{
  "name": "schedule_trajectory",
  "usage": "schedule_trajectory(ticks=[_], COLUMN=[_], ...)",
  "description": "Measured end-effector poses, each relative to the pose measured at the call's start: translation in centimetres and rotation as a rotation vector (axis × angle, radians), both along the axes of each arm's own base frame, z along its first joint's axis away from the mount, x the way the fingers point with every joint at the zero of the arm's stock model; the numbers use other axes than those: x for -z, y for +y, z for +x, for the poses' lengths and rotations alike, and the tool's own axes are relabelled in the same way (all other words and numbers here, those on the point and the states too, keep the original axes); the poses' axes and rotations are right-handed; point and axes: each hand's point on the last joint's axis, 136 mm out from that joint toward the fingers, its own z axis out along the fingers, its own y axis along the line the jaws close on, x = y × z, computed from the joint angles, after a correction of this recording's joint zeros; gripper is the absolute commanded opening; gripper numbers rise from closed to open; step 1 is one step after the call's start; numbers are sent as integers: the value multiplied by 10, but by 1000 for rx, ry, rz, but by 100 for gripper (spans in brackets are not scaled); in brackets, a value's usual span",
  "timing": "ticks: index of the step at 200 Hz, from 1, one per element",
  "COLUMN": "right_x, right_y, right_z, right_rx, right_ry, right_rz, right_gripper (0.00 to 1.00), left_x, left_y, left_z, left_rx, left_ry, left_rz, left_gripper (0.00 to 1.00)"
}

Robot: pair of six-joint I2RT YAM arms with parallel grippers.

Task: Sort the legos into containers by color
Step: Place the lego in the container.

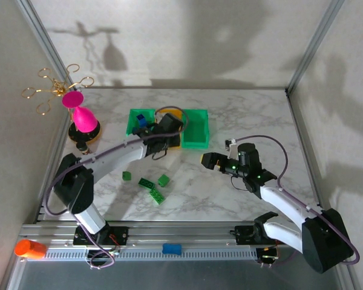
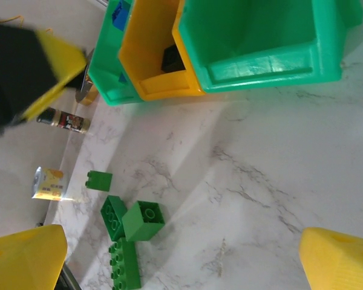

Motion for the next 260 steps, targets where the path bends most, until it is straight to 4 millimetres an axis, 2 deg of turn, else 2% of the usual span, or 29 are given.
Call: schedule_trajectory(ticks=[18,45,76,95,145,169,190,231,241,260], right_x=[-5,-6,-2,0,-4,-7,-8,3,6,7], right_y=[3,4,3,3,5,9,15,34,42,59], right_z=[2,4,6,8,14,16,16,9,6,0], right_rx=[-4,-3,7,13,9,-2,-17,-59,-80,-120], right_ry=[-16,-17,-10,-6,-19,-37,-52,-40,-44,-60], right_rz=[11,14,4,-3,-16,-43,-66,-139,-162,-201], right_gripper=[99,99,99,99,99,99,99,99,99,98], left_x=[6,35,61,69,71,63,39,-32,-42,-46], left_y=[6,11,10,11,13,16,24,45,50,59], left_z=[33,78,108,116,115,108,89,39,26,3], left_rx=[-23,-47,-52,-53,-47,-41,-35,-27,-23,-19], left_ry=[-8,20,50,57,65,61,37,-96,-119,-131], left_rz=[20,67,105,116,128,117,93,-30,-59,-93], left_gripper=[43,43,46,50,52,52,54,59,61,64])
